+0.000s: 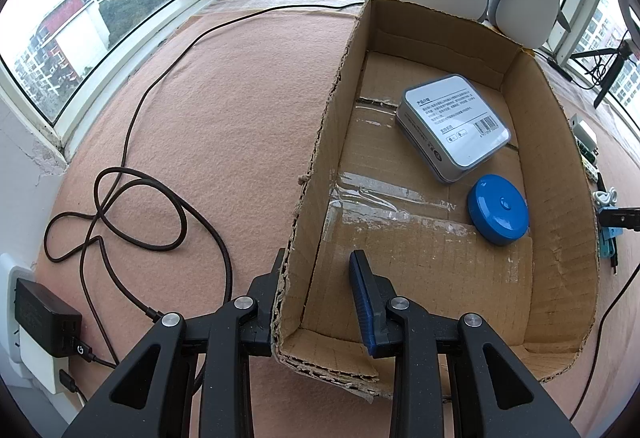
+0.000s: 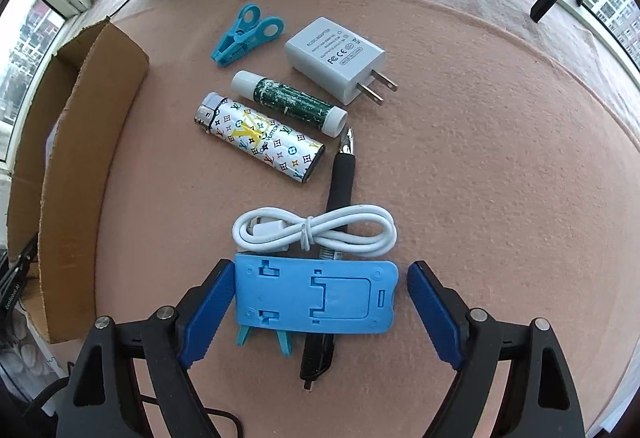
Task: Organize rigid objects
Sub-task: 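Grasp the blue phone stand with the right gripper, then carry the phone stand into the cardboard box and release it, then grasp the black pen with the right gripper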
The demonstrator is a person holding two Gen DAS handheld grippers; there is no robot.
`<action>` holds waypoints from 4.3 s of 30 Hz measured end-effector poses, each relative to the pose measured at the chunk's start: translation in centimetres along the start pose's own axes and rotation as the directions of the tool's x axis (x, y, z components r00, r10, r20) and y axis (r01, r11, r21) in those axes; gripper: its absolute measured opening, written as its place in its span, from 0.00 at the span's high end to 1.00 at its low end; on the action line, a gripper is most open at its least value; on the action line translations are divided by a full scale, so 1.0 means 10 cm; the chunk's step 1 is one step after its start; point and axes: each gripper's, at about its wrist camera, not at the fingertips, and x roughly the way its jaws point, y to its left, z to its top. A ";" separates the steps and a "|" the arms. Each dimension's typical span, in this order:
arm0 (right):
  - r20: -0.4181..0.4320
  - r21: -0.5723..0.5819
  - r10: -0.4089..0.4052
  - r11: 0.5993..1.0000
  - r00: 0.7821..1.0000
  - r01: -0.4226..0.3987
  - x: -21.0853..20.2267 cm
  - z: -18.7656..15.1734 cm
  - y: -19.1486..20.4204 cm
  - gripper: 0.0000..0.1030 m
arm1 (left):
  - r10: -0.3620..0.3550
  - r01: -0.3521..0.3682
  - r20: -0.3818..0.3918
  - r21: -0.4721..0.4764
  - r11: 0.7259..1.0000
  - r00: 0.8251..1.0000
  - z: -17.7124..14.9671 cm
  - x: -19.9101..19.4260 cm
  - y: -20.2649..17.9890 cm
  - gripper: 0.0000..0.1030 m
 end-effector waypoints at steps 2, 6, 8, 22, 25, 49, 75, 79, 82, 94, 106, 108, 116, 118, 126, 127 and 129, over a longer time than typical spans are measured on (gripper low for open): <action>0.000 0.003 0.007 1.000 1.000 -0.007 0.01 0.00 0.00 0.27 | -0.001 0.001 0.000 0.000 1.000 1.000 0.00 0.00 0.00 0.69; 0.004 0.006 0.022 1.000 1.000 -0.022 -0.03 -0.03 -0.07 0.27 | -0.001 0.001 0.000 -0.001 1.000 1.000 0.00 0.00 0.00 0.69; 0.009 0.008 0.019 1.000 1.000 -0.019 -0.04 -0.05 -0.06 0.27 | -0.001 0.001 0.000 0.000 1.000 1.000 0.00 0.00 0.00 0.69; 0.057 0.009 0.069 0.998 0.996 -0.069 -0.37 -0.16 -0.12 0.27 | -0.001 0.001 0.000 0.000 1.000 1.000 0.00 0.00 0.00 0.69; 0.085 0.003 0.099 0.995 0.991 -0.100 -0.51 -0.21 -0.05 0.27 | 0.000 0.000 0.000 0.000 1.000 1.000 0.00 0.00 0.00 0.69; 0.093 -0.332 0.326 0.901 0.941 -0.280 -0.60 0.23 1.94 0.27 | -0.003 0.003 0.002 -0.009 1.000 1.000 0.02 0.00 0.02 0.69; 0.082 -0.337 0.338 0.895 0.938 -0.293 -0.52 0.20 2.07 0.24 | -0.003 0.003 0.004 -0.009 1.000 1.000 0.01 0.00 0.02 0.69; 0.138 -0.307 0.362 0.900 0.922 -0.308 -0.74 0.07 1.83 0.24 | -0.003 0.003 0.004 -0.008 1.000 1.000 0.01 0.00 0.02 0.69; 0.185 -0.256 0.378 0.910 0.907 -0.327 -0.90 -0.03 1.51 0.24 | -0.003 0.003 0.004 -0.008 1.000 1.000 0.01 0.00 0.02 0.69; 0.261 0.068 0.226 0.965 0.939 -0.252 -0.92 -0.35 -0.15 0.25 | 0.000 0.000 0.004 -0.005 1.000 1.000 0.00 0.00 0.02 0.69; 0.167 0.144 0.136 0.976 0.977 -0.160 -0.37 -0.32 -0.46 0.66 | 0.000 0.000 0.004 -0.006 1.000 1.000 0.00 0.00 0.01 0.69; 0.161 0.143 0.131 0.978 0.978 -0.154 -0.34 -0.30 -0.46 0.66 | 0.000 0.000 0.004 -0.007 1.000 1.000 0.00 0.00 0.02 0.69; 0.137 0.068 0.028 0.997 0.990 -0.038 -0.23 -0.19 -0.29 0.76 | 0.000 0.000 0.004 -0.007 1.000 1.000 0.00 0.00 0.02 0.69; 0.130 0.048 0.004 0.999 0.992 -0.010 -0.21 -0.19 -0.25 0.82 | 0.000 0.000 0.004 -0.006 1.000 1.000 0.00 0.00 0.02 0.69; 0.120 0.008 -0.027 1.000 0.992 0.026 -0.20 -0.20 -0.23 0.90 | 0.000 0.000 0.004 -0.007 1.000 1.000 0.00 0.00 0.01 0.69; 0.117 0.002 -0.036 0.999 0.992 0.036 -0.21 -0.22 -0.24 0.90 | 0.000 0.000 0.004 -0.007 1.000 1.000 0.00 0.00 0.02 0.69; 0.118 -0.005 -0.056 0.998 0.991 0.057 -0.23 -0.26 -0.27 0.90 | 0.000 0.000 0.004 -0.007 1.000 1.000 0.00 0.00 0.02 0.69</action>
